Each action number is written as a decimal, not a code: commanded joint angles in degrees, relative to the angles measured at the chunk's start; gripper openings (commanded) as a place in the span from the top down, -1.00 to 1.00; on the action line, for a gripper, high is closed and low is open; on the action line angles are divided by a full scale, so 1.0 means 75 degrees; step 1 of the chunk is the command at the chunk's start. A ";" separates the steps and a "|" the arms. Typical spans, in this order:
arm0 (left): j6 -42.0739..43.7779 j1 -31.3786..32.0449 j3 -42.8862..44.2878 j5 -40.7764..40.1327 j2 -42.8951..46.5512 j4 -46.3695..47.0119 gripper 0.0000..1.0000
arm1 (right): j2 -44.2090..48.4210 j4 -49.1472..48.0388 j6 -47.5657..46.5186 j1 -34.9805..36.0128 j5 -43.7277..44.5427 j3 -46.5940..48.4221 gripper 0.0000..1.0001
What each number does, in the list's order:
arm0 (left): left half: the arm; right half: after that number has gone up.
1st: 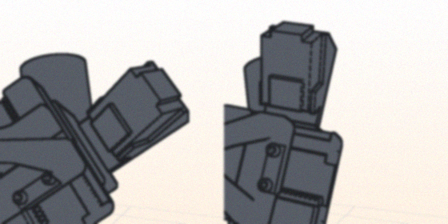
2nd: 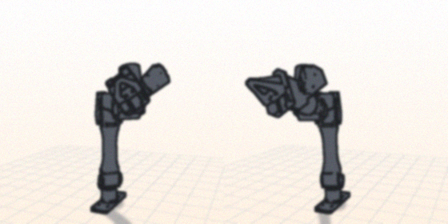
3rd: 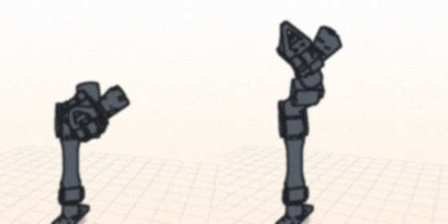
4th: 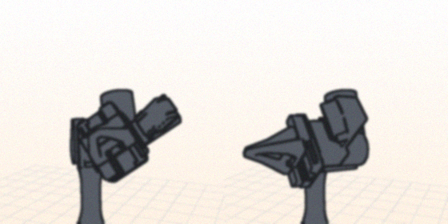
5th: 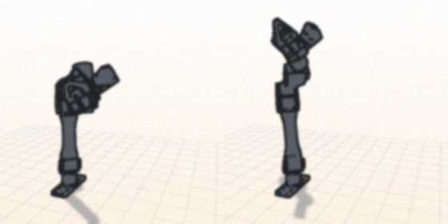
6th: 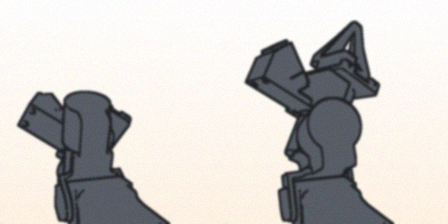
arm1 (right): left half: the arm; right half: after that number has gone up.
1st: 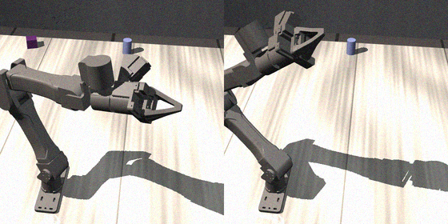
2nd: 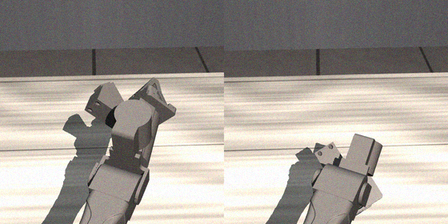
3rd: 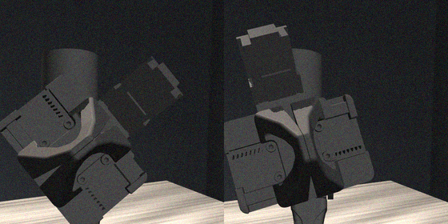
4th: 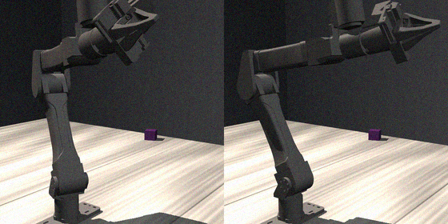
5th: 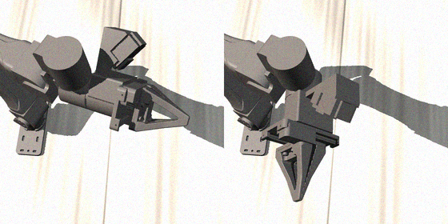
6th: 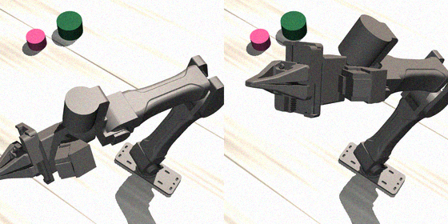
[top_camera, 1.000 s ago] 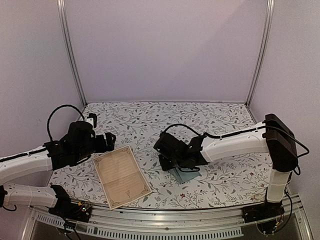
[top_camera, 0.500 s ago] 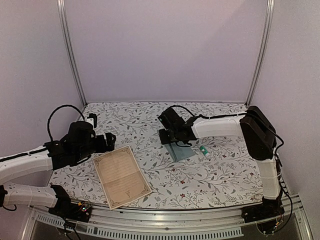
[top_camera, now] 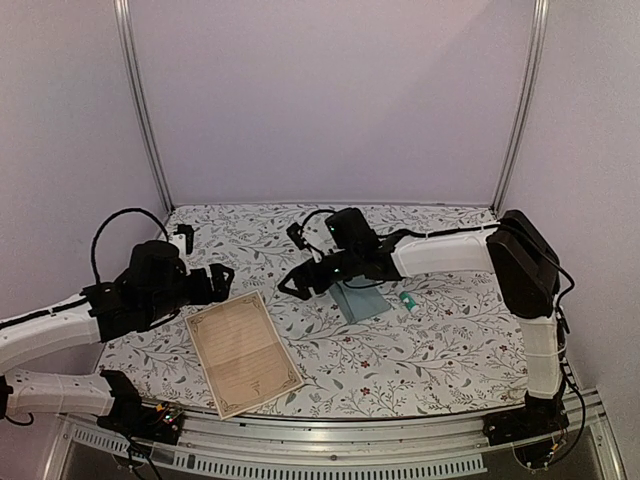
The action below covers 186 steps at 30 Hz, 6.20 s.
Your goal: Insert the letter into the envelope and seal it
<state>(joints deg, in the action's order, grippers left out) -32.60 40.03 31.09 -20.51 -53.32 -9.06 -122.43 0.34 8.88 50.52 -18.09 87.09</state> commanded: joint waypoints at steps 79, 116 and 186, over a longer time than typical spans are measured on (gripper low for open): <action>0.0250 0.0104 -0.0312 0.1545 0.0866 0.0797 -0.99 | 0.1566 -0.1409 0.0864 0.0380 -0.0700 -0.1174 1.00; -0.2449 -0.0481 -0.2155 0.5958 0.1356 0.5958 -0.99 | 0.5341 -0.3643 0.2786 0.1130 0.1270 -0.2437 1.00; -0.0474 -0.1242 -0.2360 0.7166 0.2196 0.6373 1.00 | 0.7532 -0.0401 -0.0241 0.0431 0.0260 -0.3219 -0.66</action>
<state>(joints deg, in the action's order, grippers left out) -37.80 30.96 12.49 29.17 -36.88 35.99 -65.69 -3.73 6.76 56.05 -21.32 63.02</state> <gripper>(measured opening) 0.004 0.832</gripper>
